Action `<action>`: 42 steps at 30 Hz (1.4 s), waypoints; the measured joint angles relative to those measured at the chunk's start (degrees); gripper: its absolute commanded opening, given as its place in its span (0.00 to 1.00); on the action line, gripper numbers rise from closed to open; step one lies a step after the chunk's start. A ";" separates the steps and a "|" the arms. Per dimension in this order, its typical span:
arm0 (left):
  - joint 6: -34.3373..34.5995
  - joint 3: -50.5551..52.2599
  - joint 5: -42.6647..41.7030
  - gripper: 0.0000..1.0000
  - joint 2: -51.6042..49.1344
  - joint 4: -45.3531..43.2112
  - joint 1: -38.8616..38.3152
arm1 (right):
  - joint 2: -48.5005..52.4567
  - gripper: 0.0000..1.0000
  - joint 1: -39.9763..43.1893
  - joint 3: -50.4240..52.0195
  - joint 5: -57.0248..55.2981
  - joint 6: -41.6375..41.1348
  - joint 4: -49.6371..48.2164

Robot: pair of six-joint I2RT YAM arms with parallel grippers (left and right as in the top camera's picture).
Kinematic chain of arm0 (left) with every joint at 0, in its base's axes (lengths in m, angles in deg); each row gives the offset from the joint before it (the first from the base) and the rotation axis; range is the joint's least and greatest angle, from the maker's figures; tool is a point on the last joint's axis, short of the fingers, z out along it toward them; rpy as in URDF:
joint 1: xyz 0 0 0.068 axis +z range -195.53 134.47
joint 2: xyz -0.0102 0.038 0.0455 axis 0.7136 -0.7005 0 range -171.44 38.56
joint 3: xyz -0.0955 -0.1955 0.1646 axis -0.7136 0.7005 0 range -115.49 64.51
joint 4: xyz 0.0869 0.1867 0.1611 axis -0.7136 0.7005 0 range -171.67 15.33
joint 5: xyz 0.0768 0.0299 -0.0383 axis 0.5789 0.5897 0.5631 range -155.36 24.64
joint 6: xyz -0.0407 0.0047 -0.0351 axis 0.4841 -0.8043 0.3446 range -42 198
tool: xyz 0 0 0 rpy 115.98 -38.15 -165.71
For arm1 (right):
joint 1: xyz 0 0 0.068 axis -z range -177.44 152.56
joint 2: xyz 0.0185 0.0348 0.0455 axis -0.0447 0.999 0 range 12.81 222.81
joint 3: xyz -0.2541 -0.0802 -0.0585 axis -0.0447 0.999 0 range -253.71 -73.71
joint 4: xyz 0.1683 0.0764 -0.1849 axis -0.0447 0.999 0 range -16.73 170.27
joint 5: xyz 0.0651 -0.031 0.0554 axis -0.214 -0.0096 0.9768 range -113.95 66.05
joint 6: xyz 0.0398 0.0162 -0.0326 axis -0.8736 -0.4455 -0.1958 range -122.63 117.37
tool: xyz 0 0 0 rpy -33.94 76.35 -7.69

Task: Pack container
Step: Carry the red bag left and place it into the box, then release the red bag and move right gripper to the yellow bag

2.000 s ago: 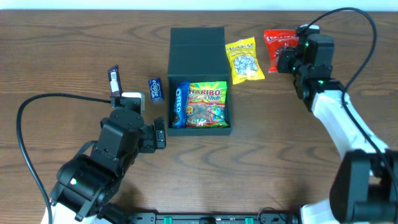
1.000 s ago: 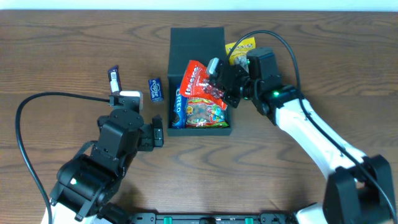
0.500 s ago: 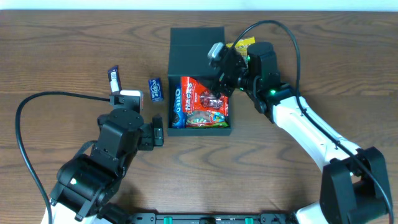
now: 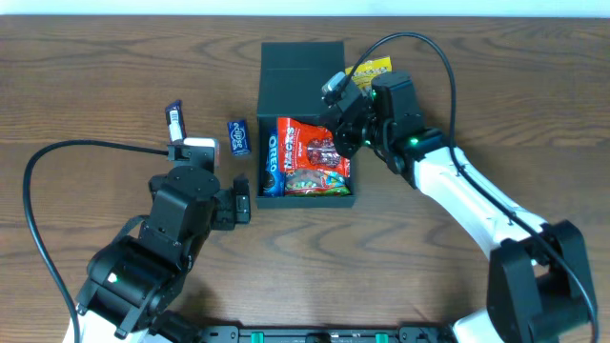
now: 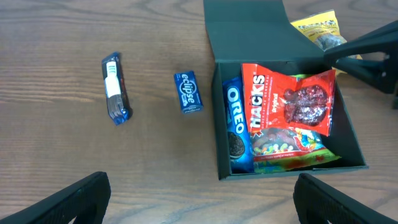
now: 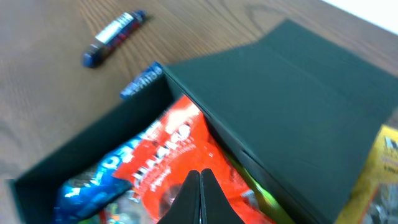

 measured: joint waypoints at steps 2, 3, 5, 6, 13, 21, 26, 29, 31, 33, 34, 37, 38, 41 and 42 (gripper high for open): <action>0.00 0.00 -0.02 0.95 0.00 0.00 0.00 | 1.33 0.01 -0.17 0.00 -2.14 -0.07 0.11; 0.00 0.00 -0.02 0.95 0.00 0.00 0.00 | 1.95 0.01 -0.31 0.00 -3.30 -0.07 0.13; 0.00 0.00 0.00 0.95 0.00 0.00 0.00 | 3.69 0.01 -1.03 0.00 -5.60 -0.07 0.15; 0.00 0.00 -0.02 0.95 0.00 0.00 0.00 | 4.83 0.01 -1.66 0.00 -6.51 -0.07 0.17; 0.00 0.00 -0.02 0.95 0.00 0.00 0.00 | 10.75 0.01 -3.08 0.00 -10.95 -0.09 -0.17; 0.00 0.00 -0.02 0.95 0.00 0.00 0.00 | 12.66 0.01 -3.69 -0.44 -14.71 -0.13 -1.36; 0.00 0.00 -0.02 0.95 -0.02 0.00 0.00 | 11.45 0.02 -3.69 -0.48 -15.10 -2.01 -0.66; 0.00 0.00 -0.02 0.95 0.00 0.00 0.00 | 6.16 0.13 -3.65 -0.94 -14.03 -2.97 -0.52; 0.00 0.00 -0.02 0.95 0.00 0.00 0.00 | 1.38 0.17 -3.65 -1.92 -13.64 -3.28 -1.70; 0.00 0.00 -0.02 0.95 0.00 0.02 0.00 | -3.04 0.17 -3.65 -2.78 -13.29 -3.34 -3.19; 0.00 0.00 0.00 0.95 0.00 -0.02 0.00 | -6.40 0.21 -3.65 -3.32 -13.22 -3.34 -4.31; 0.00 0.00 0.00 0.95 0.00 -0.02 0.00 | -12.52 0.24 -3.21 -4.28 -14.14 -3.48 -6.40; 0.00 0.00 -0.02 0.95 0.00 0.00 0.00 | -13.53 0.24 -2.86 -4.35 -15.54 -3.50 -6.67; 0.00 0.00 -0.02 0.95 0.00 0.00 0.00 | -12.87 0.40 -0.98 -4.33 -20.92 -3.54 -5.68; 0.00 0.00 0.00 0.95 0.00 0.00 0.00 | -12.28 0.42 -0.37 -4.33 -22.25 -3.72 -5.49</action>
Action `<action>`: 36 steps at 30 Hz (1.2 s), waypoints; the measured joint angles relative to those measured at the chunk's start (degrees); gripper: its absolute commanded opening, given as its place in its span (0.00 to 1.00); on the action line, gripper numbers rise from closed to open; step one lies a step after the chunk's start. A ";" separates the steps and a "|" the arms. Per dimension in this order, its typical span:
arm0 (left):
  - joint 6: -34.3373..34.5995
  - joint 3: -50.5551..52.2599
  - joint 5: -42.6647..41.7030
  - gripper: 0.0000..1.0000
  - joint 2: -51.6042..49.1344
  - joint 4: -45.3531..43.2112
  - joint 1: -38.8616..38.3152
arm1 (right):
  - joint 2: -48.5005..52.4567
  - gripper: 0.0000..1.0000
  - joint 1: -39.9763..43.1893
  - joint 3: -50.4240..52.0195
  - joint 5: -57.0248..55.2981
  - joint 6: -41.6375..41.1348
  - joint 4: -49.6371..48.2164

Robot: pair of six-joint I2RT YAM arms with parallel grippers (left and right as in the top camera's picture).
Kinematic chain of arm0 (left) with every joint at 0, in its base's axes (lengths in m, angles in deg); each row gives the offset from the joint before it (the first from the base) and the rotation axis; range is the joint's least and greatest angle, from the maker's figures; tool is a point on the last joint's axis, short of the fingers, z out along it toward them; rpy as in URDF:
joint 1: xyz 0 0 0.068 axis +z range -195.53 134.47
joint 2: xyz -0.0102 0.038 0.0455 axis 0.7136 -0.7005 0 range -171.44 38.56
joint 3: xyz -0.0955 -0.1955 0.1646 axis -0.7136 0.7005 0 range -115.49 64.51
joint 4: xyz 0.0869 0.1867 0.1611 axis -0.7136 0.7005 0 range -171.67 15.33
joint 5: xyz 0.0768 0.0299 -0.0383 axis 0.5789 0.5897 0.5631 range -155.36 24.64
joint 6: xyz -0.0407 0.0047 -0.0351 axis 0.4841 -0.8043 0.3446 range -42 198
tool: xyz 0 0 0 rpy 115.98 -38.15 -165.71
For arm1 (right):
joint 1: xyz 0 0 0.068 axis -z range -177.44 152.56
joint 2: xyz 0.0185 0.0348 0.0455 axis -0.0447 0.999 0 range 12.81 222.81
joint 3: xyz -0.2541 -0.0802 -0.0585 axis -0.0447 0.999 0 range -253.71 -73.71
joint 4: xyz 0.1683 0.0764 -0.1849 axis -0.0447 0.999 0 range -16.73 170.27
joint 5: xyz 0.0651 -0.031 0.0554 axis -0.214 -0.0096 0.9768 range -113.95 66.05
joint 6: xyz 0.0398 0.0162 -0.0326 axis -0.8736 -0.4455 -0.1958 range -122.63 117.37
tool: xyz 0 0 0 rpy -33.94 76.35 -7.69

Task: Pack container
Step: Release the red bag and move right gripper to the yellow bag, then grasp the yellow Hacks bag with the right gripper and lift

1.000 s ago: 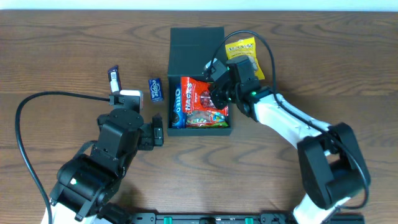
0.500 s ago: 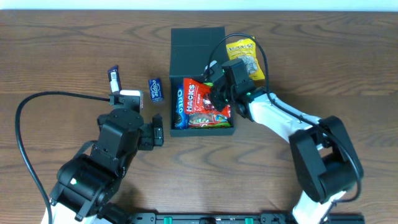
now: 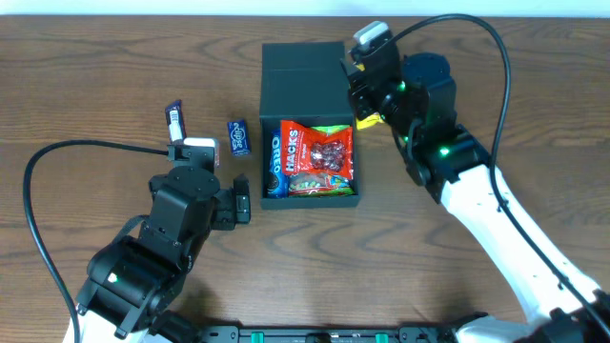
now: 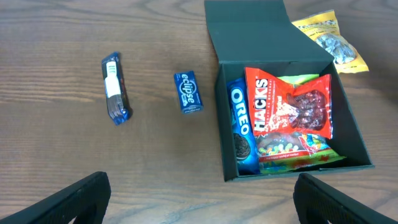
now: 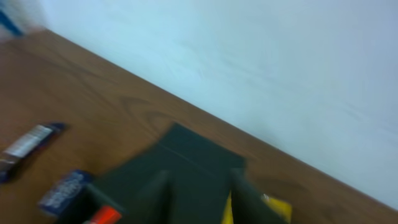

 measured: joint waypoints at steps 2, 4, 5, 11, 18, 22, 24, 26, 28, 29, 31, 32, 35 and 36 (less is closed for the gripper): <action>0.00 0.00 -0.02 0.95 0.00 0.00 0.00 | 1.18 0.53 1.33 0.00 -1.88 -0.09 0.15; 0.00 0.00 0.00 0.95 0.00 0.00 0.00 | 2.10 0.62 2.58 0.00 -2.86 -0.04 0.28; 0.00 0.00 -0.02 0.95 0.00 0.00 0.00 | 2.97 0.72 3.61 0.00 -3.37 -0.02 0.31; 0.00 0.00 0.00 0.95 0.00 -0.04 0.00 | 10.14 0.87 6.78 0.00 -4.68 -0.39 -0.17; 0.00 0.00 0.00 0.95 0.00 0.00 0.00 | 20.92 0.86 8.55 0.02 -4.94 -0.39 -2.60; 0.00 0.00 0.00 0.95 0.00 0.00 0.00 | 25.46 0.86 9.11 0.07 -4.96 -0.39 -6.45; 0.00 0.00 -0.02 0.95 0.00 0.00 0.00 | 27.12 0.86 9.49 0.09 -4.98 -0.39 -8.48; 0.00 0.00 -0.02 0.95 0.00 0.00 0.00 | 28.68 0.87 9.79 0.09 -5.01 -0.42 -9.68; 0.00 0.00 0.00 0.95 0.00 -0.02 0.00 | 30.08 0.88 10.01 0.09 -5.03 -0.44 -10.23; 0.00 0.00 -0.02 0.95 0.00 0.00 0.00 | 30.84 0.88 10.05 0.09 -5.09 -0.46 -10.60; 0.00 0.00 0.00 0.95 0.00 -0.02 0.00 | 32.20 0.89 10.08 0.09 -5.14 -0.52 -11.37; 0.00 0.00 -0.02 0.95 0.00 -0.02 0.00 | 32.81 0.89 10.08 0.09 -5.09 -0.59 -11.63; 0.00 0.00 0.00 0.95 0.00 -0.02 0.00 | 34.51 0.89 10.08 0.09 -5.05 -0.74 -12.28; 0.00 0.00 -0.02 0.95 0.00 -0.02 0.00 | 34.82 0.89 10.08 0.09 -4.92 -0.85 -12.70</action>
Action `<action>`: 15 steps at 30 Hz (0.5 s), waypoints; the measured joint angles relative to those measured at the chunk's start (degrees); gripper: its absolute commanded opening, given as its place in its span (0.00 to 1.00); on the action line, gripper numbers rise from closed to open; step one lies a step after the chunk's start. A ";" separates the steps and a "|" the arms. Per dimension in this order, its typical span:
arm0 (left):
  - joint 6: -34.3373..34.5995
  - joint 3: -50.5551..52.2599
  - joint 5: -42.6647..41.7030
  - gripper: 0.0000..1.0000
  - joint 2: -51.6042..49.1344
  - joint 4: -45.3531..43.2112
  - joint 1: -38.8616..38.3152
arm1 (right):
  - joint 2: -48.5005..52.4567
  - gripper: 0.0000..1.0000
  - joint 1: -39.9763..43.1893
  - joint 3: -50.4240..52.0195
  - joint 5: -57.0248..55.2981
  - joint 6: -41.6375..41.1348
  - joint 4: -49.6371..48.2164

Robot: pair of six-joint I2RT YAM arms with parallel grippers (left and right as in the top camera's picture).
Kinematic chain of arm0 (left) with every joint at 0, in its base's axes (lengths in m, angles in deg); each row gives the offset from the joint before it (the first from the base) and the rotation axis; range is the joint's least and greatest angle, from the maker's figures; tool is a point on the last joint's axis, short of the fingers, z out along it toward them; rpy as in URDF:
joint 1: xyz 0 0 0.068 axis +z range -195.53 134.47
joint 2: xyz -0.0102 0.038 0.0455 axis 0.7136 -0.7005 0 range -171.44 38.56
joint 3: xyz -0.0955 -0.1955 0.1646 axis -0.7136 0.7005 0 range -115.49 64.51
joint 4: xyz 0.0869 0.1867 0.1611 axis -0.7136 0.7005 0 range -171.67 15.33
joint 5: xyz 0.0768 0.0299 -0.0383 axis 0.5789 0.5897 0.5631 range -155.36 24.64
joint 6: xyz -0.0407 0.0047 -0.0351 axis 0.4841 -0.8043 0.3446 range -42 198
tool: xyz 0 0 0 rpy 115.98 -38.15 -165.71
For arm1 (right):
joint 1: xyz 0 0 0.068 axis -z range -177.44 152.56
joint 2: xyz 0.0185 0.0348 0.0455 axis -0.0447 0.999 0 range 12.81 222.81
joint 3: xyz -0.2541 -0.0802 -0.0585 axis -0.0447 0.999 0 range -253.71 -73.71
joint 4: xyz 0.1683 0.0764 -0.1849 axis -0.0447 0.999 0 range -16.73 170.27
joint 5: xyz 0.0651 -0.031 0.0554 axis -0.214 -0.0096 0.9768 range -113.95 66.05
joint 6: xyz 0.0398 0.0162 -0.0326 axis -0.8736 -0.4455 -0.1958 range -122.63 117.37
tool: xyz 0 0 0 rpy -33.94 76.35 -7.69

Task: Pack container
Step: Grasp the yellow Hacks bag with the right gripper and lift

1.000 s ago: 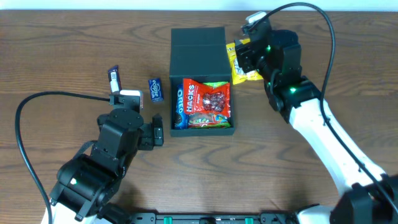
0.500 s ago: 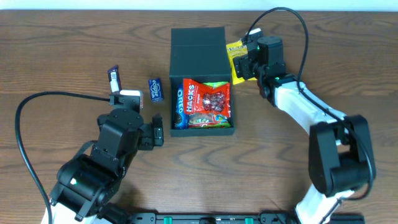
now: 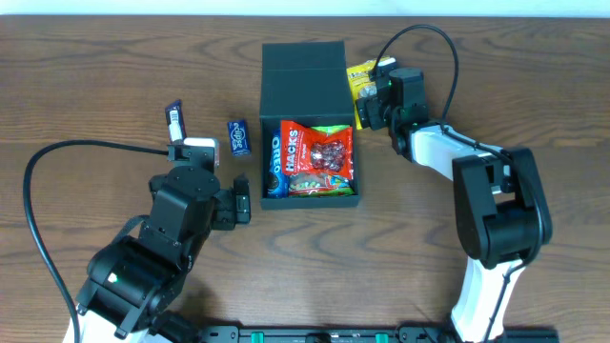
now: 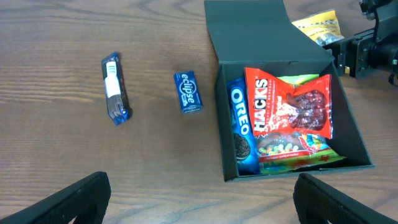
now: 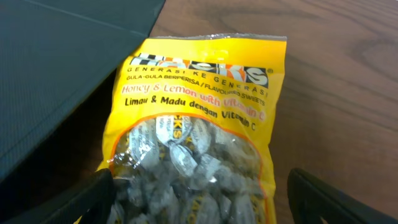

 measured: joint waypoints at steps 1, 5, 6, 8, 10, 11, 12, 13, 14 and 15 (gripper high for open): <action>0.00 0.00 0.02 0.95 0.00 -0.02 0.00 | 0.17 0.87 0.00 0.00 0.04 0.00 -0.33; 0.00 0.00 0.02 0.95 0.00 -0.02 0.00 | 1.09 0.64 0.00 -0.02 0.44 -0.52 -0.87; 0.00 0.00 0.02 0.95 0.00 -0.02 0.00 | 1.20 0.61 0.00 -0.02 0.70 -0.35 -1.01; 0.00 0.00 0.00 0.95 0.00 -0.02 0.00 | 1.27 0.47 0.00 -0.02 0.70 -0.83 -1.05; 0.00 0.00 0.00 0.95 0.00 -0.02 0.00 | 1.27 0.37 0.00 -0.09 0.61 -0.94 -1.03; 0.00 0.00 0.02 0.95 0.00 -0.02 0.00 | 1.27 0.33 0.00 -0.20 0.68 -0.83 -0.96; 0.00 0.00 0.00 0.95 0.00 -0.02 0.00 | 1.27 0.25 0.00 -0.37 0.66 -0.85 -0.74; 0.00 0.00 0.00 0.95 0.00 -0.02 0.00 | 1.27 0.09 0.00 -0.44 0.63 -0.85 -0.66; 0.00 0.00 0.00 0.95 0.00 -0.02 0.00 | 1.25 0.02 0.00 -0.57 0.70 -0.70 -0.59; 0.00 0.00 0.00 0.95 0.00 -0.02 0.00 | 1.09 0.01 0.00 -0.98 0.74 -0.87 -1.01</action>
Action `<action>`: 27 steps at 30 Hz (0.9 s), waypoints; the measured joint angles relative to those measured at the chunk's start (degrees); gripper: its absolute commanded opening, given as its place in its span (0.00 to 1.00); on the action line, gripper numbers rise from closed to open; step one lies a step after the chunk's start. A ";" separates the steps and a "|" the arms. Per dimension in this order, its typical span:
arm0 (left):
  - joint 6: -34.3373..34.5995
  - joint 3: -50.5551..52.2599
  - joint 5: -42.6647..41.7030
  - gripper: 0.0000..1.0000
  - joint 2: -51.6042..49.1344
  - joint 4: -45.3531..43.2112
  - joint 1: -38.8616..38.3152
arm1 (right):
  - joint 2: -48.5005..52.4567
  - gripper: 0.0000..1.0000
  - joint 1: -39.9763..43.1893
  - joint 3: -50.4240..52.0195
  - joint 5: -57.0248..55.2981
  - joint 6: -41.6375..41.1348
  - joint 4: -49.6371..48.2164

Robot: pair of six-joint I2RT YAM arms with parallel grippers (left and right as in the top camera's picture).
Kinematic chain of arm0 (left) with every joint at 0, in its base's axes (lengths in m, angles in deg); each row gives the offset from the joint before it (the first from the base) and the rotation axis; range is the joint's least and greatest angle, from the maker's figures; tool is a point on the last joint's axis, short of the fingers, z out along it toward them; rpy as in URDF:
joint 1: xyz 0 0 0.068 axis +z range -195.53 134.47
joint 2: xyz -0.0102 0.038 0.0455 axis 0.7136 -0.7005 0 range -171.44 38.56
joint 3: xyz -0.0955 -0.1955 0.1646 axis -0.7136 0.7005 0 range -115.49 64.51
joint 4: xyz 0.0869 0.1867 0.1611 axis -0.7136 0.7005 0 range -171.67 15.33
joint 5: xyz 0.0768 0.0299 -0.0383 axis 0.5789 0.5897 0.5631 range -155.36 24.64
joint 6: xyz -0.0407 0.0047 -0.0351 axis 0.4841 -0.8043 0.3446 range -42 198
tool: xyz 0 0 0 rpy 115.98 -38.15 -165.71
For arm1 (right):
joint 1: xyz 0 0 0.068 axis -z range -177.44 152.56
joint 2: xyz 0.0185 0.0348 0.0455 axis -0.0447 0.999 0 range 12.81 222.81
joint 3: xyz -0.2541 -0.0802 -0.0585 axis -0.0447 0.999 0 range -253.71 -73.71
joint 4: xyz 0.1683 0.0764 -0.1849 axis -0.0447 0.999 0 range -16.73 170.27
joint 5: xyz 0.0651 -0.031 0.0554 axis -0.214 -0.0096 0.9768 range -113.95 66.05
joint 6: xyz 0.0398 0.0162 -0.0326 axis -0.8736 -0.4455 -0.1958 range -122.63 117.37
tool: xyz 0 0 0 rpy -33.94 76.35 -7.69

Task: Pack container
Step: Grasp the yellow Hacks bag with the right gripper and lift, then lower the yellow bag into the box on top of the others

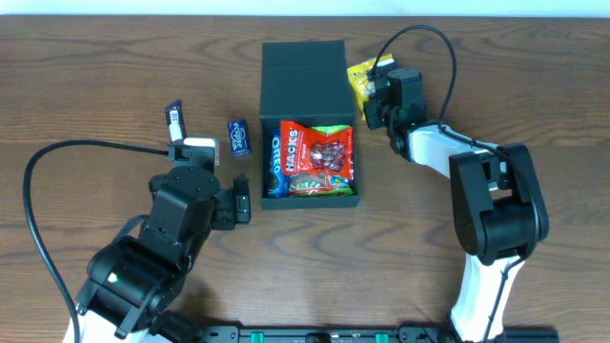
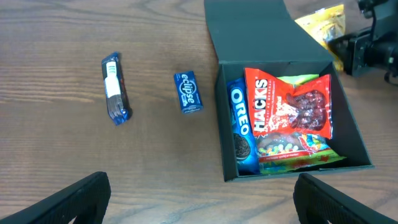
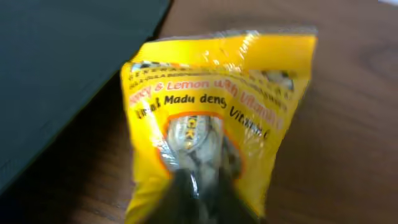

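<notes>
The black box [image 1: 303, 71] stands open at mid-table, its lid folded back. Inside lie an Oreo pack [image 1: 273, 164], a red Hacks bag [image 1: 324, 148] and a colourful candy bag [image 2: 292, 149]. My right gripper [image 1: 374, 91] is right of the lid, shut on the yellow sweets bag [image 3: 211, 93], which bunches up between its fingers [image 3: 186, 193]. My left gripper [image 2: 199, 202] hovers open in front of the box, holding nothing.
A blue Eclipse gum box [image 2: 188, 92] and a dark blue wrapped bar [image 2: 115, 88] lie on the wooden table left of the box. The right arm's cable [image 1: 419, 38] loops above the back right.
My right gripper was open astride the yellow bag and is now shut on it. The bag has crumpled and tilted. The left arm has not moved.
My right gripper was first shut low over the box by the red Hacks bag. Then it was raised behind the box near the lid. Then it sat open around the yellow bag beside the lid, and now grips it. The left gripper stayed open throughout.
</notes>
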 measured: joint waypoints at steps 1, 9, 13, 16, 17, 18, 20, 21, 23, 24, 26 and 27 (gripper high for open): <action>0.00 0.00 0.00 0.95 0.00 0.02 0.00 | -0.22 0.01 0.00 -0.39 -0.07 0.22 0.15; 0.00 0.00 0.00 0.95 0.00 0.00 0.00 | -2.08 0.01 0.04 -0.42 -0.26 0.26 4.11; 0.00 0.00 0.00 0.95 0.00 0.02 0.00 | -4.61 0.01 0.04 0.35 -2.19 0.26 8.37; 0.00 0.00 0.02 0.95 0.00 0.00 0.00 | -7.61 0.01 0.04 0.79 -5.22 0.26 12.70; 0.00 0.00 0.02 0.95 0.00 0.00 0.00 | -8.68 0.01 0.07 0.85 -5.95 0.26 13.84; 0.00 0.00 0.00 0.95 0.00 -0.02 0.00 | -10.49 0.01 0.07 0.92 -6.69 0.26 15.37; 0.00 0.00 0.00 0.95 0.00 -0.04 0.00 | -13.62 0.01 0.11 0.96 -7.06 0.26 17.75; 0.00 0.00 0.02 0.95 0.00 -0.02 0.00 | -15.30 0.01 0.13 1.01 -6.95 0.26 18.78; 0.00 0.00 0.00 0.95 0.00 -0.02 0.00 | -19.10 0.01 0.15 1.03 -5.53 0.26 20.48; 0.00 0.00 0.02 0.95 0.00 0.00 0.00 | -21.66 0.01 0.15 1.03 -3.50 0.50 21.75; 0.00 0.00 0.02 0.95 0.00 -0.02 0.00 | -24.83 0.01 0.15 1.03 -0.11 1.11 22.91; 0.00 0.00 0.02 0.95 0.00 -0.09 0.00 | -26.67 0.01 0.15 1.03 2.40 1.68 23.78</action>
